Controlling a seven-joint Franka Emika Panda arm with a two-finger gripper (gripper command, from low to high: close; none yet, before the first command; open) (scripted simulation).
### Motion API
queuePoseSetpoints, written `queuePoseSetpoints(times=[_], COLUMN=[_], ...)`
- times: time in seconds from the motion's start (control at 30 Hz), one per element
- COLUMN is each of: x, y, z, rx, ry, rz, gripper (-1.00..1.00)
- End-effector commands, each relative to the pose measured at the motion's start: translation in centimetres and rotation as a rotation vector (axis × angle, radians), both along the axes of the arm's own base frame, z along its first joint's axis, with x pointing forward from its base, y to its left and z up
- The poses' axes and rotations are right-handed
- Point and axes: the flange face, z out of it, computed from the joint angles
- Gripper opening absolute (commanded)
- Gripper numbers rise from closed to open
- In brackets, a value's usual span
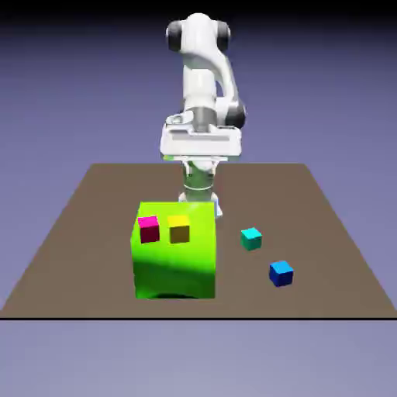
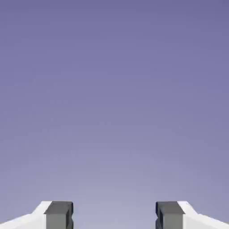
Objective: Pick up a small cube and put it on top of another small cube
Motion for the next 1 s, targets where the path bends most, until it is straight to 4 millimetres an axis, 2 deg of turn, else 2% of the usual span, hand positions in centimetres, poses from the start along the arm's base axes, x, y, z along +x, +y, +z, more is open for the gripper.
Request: queuePoseSetpoints(times=[0.0,0.2,0.4,0.6,0.7,0.87,0.97], x=[0.6,2.9,2.7,0.0,-1.6,-4.7,-7.4], y=[0.8,5.9,11.1,16.1,17.4,19.2,20.9], z=[-1.2,-8.7,-16.5,-23.8,-26.8,-31.0,-32.2], rx=[-0.004,-0.040,-0.107,-0.206,-0.234,-0.278,-0.407], ry=[0.060,0.420,0.774,1.120,1.297,1.595,1.701], rz=[0.009,0.060,0.102,0.140,0.134,0.122,0.188], gripper=[0.00,0.00,0.00,0.00,0.00,0.00,0.00])
